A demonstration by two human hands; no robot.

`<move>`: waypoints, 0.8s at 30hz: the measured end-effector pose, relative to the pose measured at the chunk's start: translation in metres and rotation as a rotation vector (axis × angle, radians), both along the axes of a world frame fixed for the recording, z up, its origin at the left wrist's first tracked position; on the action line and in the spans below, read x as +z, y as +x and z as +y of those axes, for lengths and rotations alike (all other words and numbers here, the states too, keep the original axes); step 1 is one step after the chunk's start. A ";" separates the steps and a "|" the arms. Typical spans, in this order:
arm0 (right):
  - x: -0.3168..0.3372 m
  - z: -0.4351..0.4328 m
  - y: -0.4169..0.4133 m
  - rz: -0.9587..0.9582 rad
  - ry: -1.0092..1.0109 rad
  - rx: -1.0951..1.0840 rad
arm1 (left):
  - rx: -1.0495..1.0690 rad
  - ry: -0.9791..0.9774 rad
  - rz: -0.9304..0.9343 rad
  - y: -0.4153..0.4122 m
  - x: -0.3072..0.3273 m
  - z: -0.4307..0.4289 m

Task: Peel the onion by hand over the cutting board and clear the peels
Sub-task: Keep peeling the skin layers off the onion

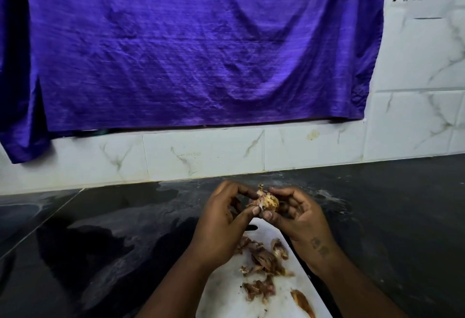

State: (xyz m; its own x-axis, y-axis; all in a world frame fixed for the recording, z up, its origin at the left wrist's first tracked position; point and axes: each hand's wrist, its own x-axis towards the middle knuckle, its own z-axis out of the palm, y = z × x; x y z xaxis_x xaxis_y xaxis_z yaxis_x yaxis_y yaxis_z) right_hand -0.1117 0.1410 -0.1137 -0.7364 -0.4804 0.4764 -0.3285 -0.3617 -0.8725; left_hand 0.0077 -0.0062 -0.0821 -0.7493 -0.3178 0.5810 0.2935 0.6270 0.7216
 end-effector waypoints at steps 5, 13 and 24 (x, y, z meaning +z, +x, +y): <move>0.001 0.000 0.001 -0.004 -0.011 0.005 | -0.024 0.062 -0.005 0.001 0.000 0.003; 0.002 0.000 0.002 -0.001 -0.005 0.003 | -0.016 -0.028 -0.011 0.002 0.003 0.003; 0.002 -0.001 0.001 0.022 0.005 -0.007 | -0.036 0.007 0.034 0.002 0.003 0.006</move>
State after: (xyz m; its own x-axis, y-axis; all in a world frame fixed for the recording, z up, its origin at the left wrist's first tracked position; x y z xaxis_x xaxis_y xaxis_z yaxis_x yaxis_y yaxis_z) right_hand -0.1106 0.1403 -0.1117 -0.7290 -0.4774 0.4905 -0.3504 -0.3554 -0.8666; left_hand 0.0099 0.0001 -0.0787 -0.7401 -0.2953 0.6042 0.3403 0.6105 0.7152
